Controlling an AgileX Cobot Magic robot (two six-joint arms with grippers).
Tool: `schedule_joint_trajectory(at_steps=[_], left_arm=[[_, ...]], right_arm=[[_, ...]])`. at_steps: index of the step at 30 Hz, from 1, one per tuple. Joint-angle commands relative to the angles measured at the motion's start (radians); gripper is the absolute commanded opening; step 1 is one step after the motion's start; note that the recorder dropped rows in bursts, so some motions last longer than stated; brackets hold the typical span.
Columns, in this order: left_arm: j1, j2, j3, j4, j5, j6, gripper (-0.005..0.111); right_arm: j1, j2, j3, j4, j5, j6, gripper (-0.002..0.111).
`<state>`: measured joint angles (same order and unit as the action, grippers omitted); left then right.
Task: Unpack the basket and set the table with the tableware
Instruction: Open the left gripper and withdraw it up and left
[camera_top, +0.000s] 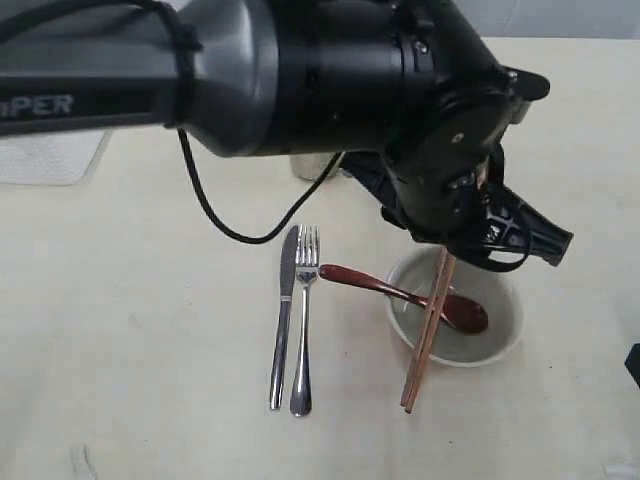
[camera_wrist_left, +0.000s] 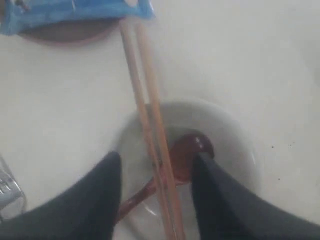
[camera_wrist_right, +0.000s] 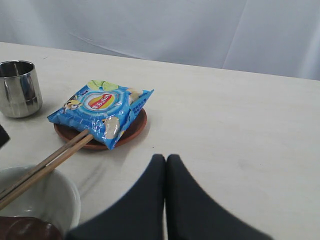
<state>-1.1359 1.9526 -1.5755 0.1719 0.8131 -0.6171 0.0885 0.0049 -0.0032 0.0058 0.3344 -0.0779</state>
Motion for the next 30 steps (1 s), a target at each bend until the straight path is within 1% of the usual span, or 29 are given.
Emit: schedule_joint_trajectory(at_steps=[1,2,9,12,13,16,20,23,24,27,30], left_arm=[[-0.002,-0.071,-0.005,0.047,0.037,0.023,0.005],[-0.002,-0.087,-0.005,0.062,0.041,0.023,0.001],[-0.008,-0.222,0.016,0.125,0.042,0.023,0.000],[-0.031,-0.327,0.078,0.185,0.000,0.023,0.000],[-0.042,-0.374,0.114,0.198,-0.024,0.023,0.000],[-0.045,-0.487,0.214,0.203,-0.093,-0.004,0.000],[-0.045,-0.677,0.429,0.213,-0.375,-0.014,0.000],[-0.045,-0.794,0.577,0.217,-0.516,-0.007,0.000],[-0.045,-0.830,0.615,0.233,-0.537,-0.007,0.000],[-0.045,-0.947,0.715,0.302,-0.545,-0.007,0.000],[-0.045,-1.019,0.771,0.333,-0.545,-0.007,0.000]], right_arm=[[-0.005,-0.005,0.003,-0.006,0.001,0.002,0.000],[-0.005,-0.005,0.003,-0.006,0.001,0.002,0.000],[-0.005,-0.005,0.003,-0.006,0.001,0.002,0.000],[-0.005,-0.005,0.003,-0.006,0.001,0.002,0.000],[-0.005,-0.005,0.003,-0.006,0.001,0.002,0.000],[-0.005,-0.005,0.003,-0.006,0.001,0.002,0.000],[-0.005,-0.005,0.003,-0.006,0.001,0.002,0.000],[-0.005,-0.005,0.003,-0.006,0.001,0.002,0.000],[-0.005,-0.005,0.003,-0.006,0.001,0.002,0.000],[-0.005,-0.005,0.003,-0.006,0.001,0.002,0.000],[-0.005,-0.005,0.003,-0.006,0.001,0.002,0.000]])
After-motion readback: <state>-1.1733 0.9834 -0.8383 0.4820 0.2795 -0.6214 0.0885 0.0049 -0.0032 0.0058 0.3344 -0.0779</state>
